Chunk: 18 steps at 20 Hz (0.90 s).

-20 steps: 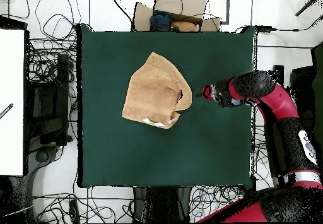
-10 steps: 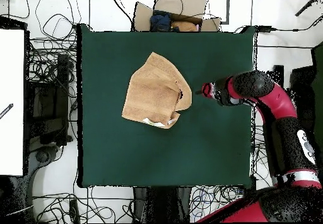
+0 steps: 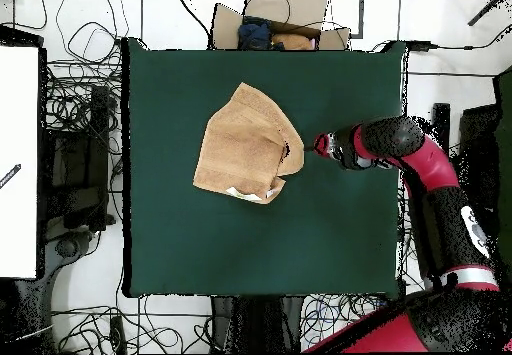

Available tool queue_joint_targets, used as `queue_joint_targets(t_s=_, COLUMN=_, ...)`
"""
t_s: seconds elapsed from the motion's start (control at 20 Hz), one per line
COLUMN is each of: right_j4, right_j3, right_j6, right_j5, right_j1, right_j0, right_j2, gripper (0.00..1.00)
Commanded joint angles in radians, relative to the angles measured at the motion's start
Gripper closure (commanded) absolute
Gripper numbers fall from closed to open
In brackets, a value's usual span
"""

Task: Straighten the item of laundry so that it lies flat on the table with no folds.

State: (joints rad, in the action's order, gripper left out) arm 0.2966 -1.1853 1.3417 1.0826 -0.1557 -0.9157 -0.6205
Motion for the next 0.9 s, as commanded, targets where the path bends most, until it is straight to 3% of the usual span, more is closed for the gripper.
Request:
queue_joint_targets(t_s=0.05, right_j4=0.007, right_j3=0.028, right_j6=-0.123, right_j5=-0.043, right_j1=0.039, right_j0=0.049, right_j2=-0.053, gripper=0.00)
queue_joint_targets(t_s=0.9, right_j4=0.006, right_j3=0.075, right_j6=-0.102, right_j5=-0.025, right_j1=0.055, right_j0=0.090, right_j2=-0.036, gripper=0.00)
